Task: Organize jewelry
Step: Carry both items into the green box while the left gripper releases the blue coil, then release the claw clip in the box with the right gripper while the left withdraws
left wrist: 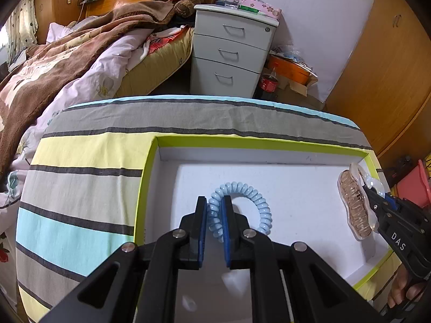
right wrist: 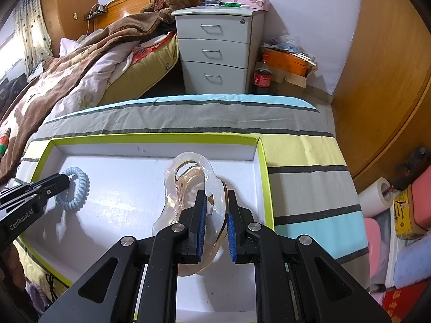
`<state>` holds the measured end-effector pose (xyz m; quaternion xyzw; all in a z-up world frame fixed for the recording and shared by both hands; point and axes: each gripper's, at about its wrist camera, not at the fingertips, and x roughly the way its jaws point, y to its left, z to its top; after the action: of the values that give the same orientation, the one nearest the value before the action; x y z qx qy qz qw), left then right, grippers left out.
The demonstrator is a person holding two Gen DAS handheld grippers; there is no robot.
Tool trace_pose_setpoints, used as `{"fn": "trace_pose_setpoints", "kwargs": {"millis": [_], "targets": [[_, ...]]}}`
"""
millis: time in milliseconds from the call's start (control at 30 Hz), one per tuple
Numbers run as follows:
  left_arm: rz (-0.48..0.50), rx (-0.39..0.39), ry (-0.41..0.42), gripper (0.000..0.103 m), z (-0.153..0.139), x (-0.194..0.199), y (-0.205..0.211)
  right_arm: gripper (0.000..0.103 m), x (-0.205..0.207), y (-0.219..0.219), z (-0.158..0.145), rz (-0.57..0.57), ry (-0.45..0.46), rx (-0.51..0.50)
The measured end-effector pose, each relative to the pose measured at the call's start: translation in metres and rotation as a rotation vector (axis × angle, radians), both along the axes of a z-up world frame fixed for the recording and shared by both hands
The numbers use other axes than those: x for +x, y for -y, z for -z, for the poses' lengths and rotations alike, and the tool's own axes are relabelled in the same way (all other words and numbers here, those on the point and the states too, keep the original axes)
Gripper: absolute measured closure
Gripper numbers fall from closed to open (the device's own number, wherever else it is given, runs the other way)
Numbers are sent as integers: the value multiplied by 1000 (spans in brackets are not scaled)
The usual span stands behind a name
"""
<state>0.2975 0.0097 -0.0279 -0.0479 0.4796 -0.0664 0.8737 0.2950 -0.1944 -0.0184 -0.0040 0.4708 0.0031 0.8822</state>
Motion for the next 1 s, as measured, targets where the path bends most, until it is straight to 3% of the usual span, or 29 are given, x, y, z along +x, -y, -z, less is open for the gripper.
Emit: {"fn": "trace_pose_setpoints", "kwargs": {"millis": [200,267,400,533,667,1000], "targets": [[8,-7,-1,82,-1,1,0,89,2,1,-2,9,4,-1],[6,4,5,65,-1,0,1,87,2,1,-3,7,8,-2],[-3,-3,6,63,-2,-2,-1,82,-3,6,-7,12,24,1],[-12,-3,15,55,-7,-6,-3,68,-8,7,-12,17,38,12],[-15,-8,41,48,-18,-16,-3,67,-17,8,-20,16,56,23],[-19,3,132,40,-53,-61,-3,67,-54,6,-52,18,135,51]]}}
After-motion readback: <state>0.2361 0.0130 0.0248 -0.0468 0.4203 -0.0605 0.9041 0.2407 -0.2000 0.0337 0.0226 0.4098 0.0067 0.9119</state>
